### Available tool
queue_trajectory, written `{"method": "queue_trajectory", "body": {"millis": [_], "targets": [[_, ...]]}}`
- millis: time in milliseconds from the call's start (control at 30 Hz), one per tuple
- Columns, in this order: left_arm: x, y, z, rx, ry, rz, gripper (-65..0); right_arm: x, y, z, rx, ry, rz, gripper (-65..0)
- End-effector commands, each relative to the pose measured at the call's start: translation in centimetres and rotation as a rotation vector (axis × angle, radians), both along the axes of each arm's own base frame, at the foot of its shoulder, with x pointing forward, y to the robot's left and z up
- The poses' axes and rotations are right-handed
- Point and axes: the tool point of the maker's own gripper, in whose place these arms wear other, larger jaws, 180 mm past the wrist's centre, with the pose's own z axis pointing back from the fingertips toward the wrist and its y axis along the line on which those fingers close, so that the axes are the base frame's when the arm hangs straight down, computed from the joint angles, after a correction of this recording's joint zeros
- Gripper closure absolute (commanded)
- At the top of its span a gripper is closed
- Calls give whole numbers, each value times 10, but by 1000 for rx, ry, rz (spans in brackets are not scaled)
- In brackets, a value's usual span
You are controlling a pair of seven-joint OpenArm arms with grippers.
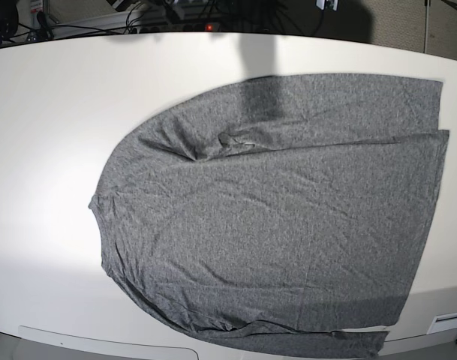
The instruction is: Fold the T-shirt properly
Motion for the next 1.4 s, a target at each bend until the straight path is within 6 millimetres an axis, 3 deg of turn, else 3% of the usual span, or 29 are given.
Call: {"method": "queue_trajectory", "body": {"millis": [0,233,400,567,833,1133,1367], "targets": [[-3,0,1,-3,-2,3,-143,-2,-1,1,6,-2,-3,-137],[-20,2,5,0,22,-4,-141,-21,-7,5,9,22,10,-137],[-33,9,22,24,30,-68,-141,-40,-20,23,-4,21,24,-137],[-33,19,57,62,-35,-160,-141,-47,-27,58,-1,-10,43,-137],[-10,49,117,186,-124,-327,-141,-44,-25,128,3,-95,197,-137],[13,92,175,379,-195,-603,-141,-20,-34,195,-40,-185,393,-137],[66,103,224,474,-365,-780,-142,29,-39,231,-88,-325,510,-137]]}}
